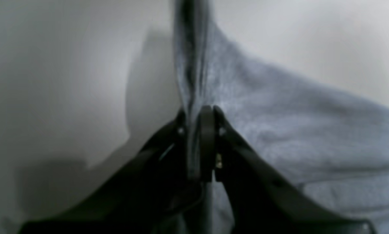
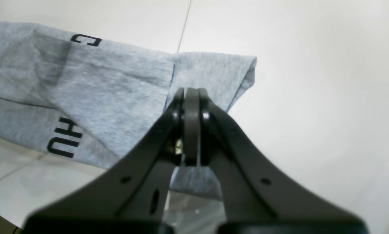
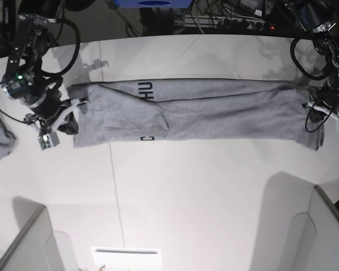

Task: Fold the T-shirt properly
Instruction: 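Lift the strip end with the left gripper and fold it toward the middle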

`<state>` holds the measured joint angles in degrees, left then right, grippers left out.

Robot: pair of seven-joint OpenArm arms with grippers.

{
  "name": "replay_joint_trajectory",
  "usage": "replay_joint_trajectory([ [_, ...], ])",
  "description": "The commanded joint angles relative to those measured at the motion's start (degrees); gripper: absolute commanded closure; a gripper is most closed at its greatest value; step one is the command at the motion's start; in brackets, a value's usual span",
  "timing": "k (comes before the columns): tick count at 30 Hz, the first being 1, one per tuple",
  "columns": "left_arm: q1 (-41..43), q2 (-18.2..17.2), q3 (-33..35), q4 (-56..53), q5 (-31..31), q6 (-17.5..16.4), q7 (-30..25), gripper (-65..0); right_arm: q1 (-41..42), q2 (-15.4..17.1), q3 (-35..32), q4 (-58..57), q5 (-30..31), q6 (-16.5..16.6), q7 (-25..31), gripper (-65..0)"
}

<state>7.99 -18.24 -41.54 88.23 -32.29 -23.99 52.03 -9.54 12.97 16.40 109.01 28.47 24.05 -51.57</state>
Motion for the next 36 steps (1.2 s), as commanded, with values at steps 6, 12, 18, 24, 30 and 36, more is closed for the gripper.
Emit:
replay_joint_trajectory([
  [6, 2.6, 3.43, 2.2, 10.98, -0.63, -0.06, 3.22, 0.0, 0.97, -0.53, 0.43, 0.83, 0.76, 0.08, 1.33, 0.0],
  [12, 2.52, 7.03, 9.23, 18.63, -0.54, 1.26, 7.97, 0.0, 1.06, -0.62, 0.43, 0.83, 0.76, 0.08, 1.33, 0.0],
  [18, 2.08, 7.65, 23.56, 19.42, -0.72, 8.03, 7.88, 0.0, 0.97, -0.62, 0.43, 0.83, 0.76, 0.08, 1.33, 0.0],
  [24, 1.81, 9.23, 32.7, 19.33, -0.63, 12.16, 7.88, 0.0, 0.79, -0.62, 0.43, 0.83, 0.76, 0.08, 1.33, 0.0],
  [30, 0.32, 9.32, 39.65, 19.07, -0.72, 15.68, 7.79, 0.0, 0.79, -0.62, 0.43, 0.83, 0.76, 0.08, 1.33, 0.0],
  [36, -0.3, 10.64, 41.5, 18.9, -0.72, 16.03, 7.88, 0.0, 0.71, -0.71, 0.43, 0.83, 0.76, 0.08, 1.33, 0.0],
])
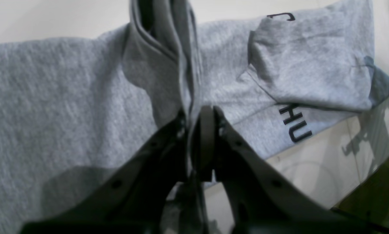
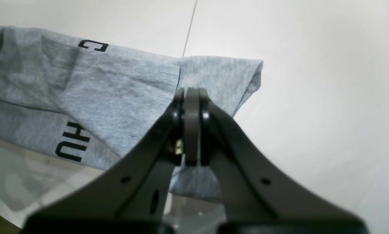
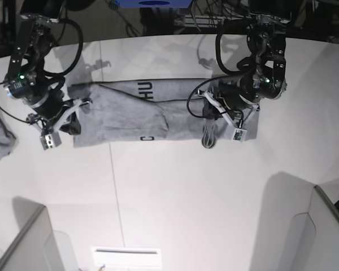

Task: Fold the T-shirt properly
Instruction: 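Lift the strip end with the left gripper and fold it toward the middle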

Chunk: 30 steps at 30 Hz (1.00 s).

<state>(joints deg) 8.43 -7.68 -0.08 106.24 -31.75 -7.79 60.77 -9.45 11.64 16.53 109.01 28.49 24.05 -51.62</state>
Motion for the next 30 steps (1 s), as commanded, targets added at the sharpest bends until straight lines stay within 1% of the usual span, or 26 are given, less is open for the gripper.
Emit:
replay_joint_trajectory([
  [1, -1.26, 0.25, 0.3, 0.89, -1.26, -0.16, -0.69, 0.0, 0.62, 0.62, 0.3, 0.83, 0.74, 0.08, 1.37, 0.0],
  [7, -1.88, 1.48, 0.21, -0.61, -1.26, -0.16, -0.6, 0.0, 0.53, 0.62, 0.3, 0.83, 0.74, 0.08, 1.37, 0.0],
  [13, -1.88, 1.48, 0.21, -1.05, -1.26, -0.16, -0.69, 0.0, 0.53, 0.62, 0.3, 0.83, 0.74, 0.08, -0.3, 0.0],
  [19, -1.88, 1.48, 0.21, -1.05, -1.35, -0.16, -0.86, 0.0, 0.62, 0.54, 0.3, 0.83, 0.83, 0.08, -0.3, 0.0],
  [23, -1.96, 1.48, 0.21, -1.05, -1.35, -0.16, -0.86, 0.0, 0.62, -0.52, 0.74, 0.83, 0.83, 0.08, -0.47, 0.0],
  [30, -1.96, 1.57, 0.21, -1.14, -1.26, -0.16, -0.86, 0.0, 0.62, -0.52, 1.09, 0.83, 0.83, 0.08, -0.47, 0.0],
])
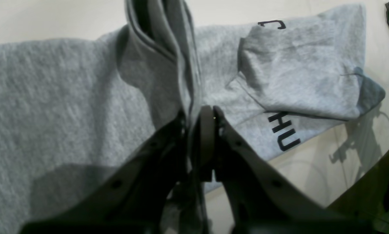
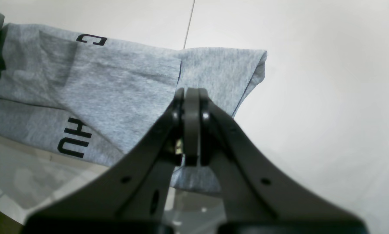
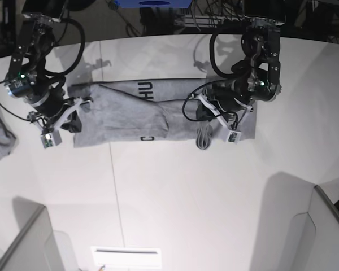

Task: Fold the T-shirt properly
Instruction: 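Lift the strip end with the left gripper and fold it toward the middle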

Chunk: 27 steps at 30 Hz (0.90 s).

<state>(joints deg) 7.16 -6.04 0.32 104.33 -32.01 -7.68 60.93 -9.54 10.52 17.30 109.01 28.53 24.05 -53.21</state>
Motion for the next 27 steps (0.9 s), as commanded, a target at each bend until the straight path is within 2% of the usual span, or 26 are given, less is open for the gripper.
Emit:
replay_joint_trajectory([
  [1, -0.7, -0.07, -0.27, 0.76, -1.0, -0.27, -1.01, 0.0, 0.71, 0.6, 0.33, 0.83, 0.78, 0.08, 1.12, 0.0],
  [4, -0.87, -0.07, -0.27, 0.76, -1.0, -0.27, -1.01, -0.2, 0.71, 0.6, 0.33, 0.83, 0.78, 0.08, 1.12, 0.0],
  [9, -2.72, 0.02, -0.1, -0.38, -1.35, -0.27, -0.75, -13.8, 0.71, 0.6, 0.33, 0.92, 0.78, 0.08, 1.12, 0.0],
  [15, -3.77, 2.22, 0.34, -2.84, -1.35, -0.27, -0.66, -30.8, 0.71, 0.6, 0.33, 1.01, 0.78, 0.08, 1.12, 0.0],
  [17, -3.95, 2.57, 2.54, -2.84, -1.35, -0.27, -0.75, -37.4, 0.71, 0.6, 0.33, 1.01, 0.78, 0.08, 1.12, 0.0],
  [20, -5.09, 2.66, 7.81, -2.58, -1.35, -0.27, -0.75, -43.4, 0.71, 0.6, 0.33, 1.01, 0.78, 0.08, 1.12, 0.0],
  [22, -5.36, 2.66, 10.8, -2.49, -1.35, -0.27, -0.84, -43.4, 0.71, 0.6, 0.33, 1.01, 0.78, 0.08, 1.12, 0.0],
  [24, -4.74, 2.66, 10.72, -0.91, -1.35, -0.27, -0.93, -40.6, 0.71, 0.6, 0.33, 1.01, 0.78, 0.08, 1.12, 0.0],
  [26, -2.89, 2.48, 8.87, 2.08, -1.35, -0.27, -0.75, -33.1, 0.71, 0.6, 0.33, 1.1, 0.78, 0.17, 1.12, 0.0],
  [27, -1.66, 2.48, 7.02, 4.19, -1.35, -0.27, -0.75, -26.0, 0.71, 0.6, 0.33, 1.1, 0.78, 0.17, 1.12, 0.0],
])
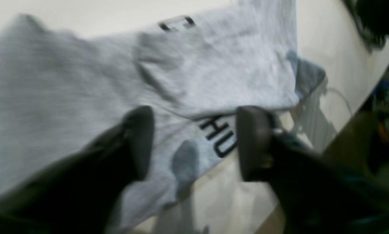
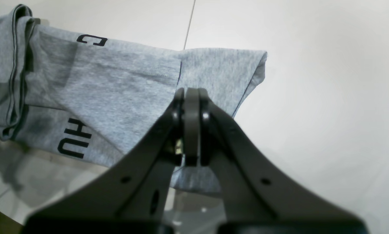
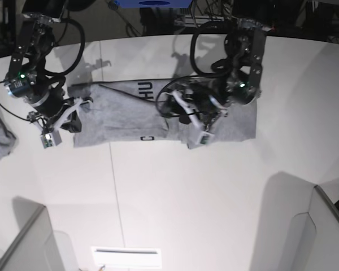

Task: Fold the T-shirt properly
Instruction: 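Lift the strip end with the left gripper and fold it toward the middle, then release the folded end and raise the left gripper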

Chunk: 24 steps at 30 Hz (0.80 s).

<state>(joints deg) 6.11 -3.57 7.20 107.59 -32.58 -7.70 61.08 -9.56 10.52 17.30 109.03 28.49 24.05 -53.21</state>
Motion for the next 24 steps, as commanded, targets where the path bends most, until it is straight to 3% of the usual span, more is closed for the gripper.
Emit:
replay_joint_trajectory([
  [1, 0.62, -0.07, -2.15, 3.05, -0.78, -0.25, -0.9, -16.0, 0.73, 0.6, 0.33, 1.08, 0.83, 0.17, 1.12, 0.0],
  [3, 3.25, -0.07, -7.16, 5.51, -0.78, -0.25, -0.9, 0.0, 0.73, 0.6, 0.41, 1.08, 0.83, 0.17, 1.12, 0.0],
  [9, 7.47, -1.39, -21.22, 4.1, -0.7, -0.52, -1.17, 0.0, 1.08, 0.51, 0.68, 0.29, 0.83, -0.1, 1.12, 0.0],
  [13, 8.0, -3.94, -21.58, 1.9, -0.61, -0.52, -1.26, 0.0, 2.22, -4.15, 6.39, -0.07, 0.83, -0.1, 0.68, 0.0],
  [16, 9.93, -5.0, -21.93, 0.76, -0.43, -0.52, -1.34, 0.0, 4.33, -5.91, 9.91, -0.24, 0.83, -0.01, -3.54, 0.0],
  [20, 12.57, -5.61, -21.93, -0.29, -0.43, -0.52, -2.05, 0.0, 8.38, -5.29, 11.67, -6.66, 0.83, 0.17, -8.2, 0.0],
  [23, 14.51, -7.72, -21.66, -2.93, -0.35, -0.52, -6.35, 0.0, 11.45, -4.85, 14.83, -13.69, 0.83, 0.34, -11.89, 0.0],
  [24, 15.03, -8.43, -21.58, -4.07, -0.52, -0.52, -7.76, 0.0, 12.6, -4.85, 16.06, -15.71, 0.83, 0.34, -13.91, -7.8],
])
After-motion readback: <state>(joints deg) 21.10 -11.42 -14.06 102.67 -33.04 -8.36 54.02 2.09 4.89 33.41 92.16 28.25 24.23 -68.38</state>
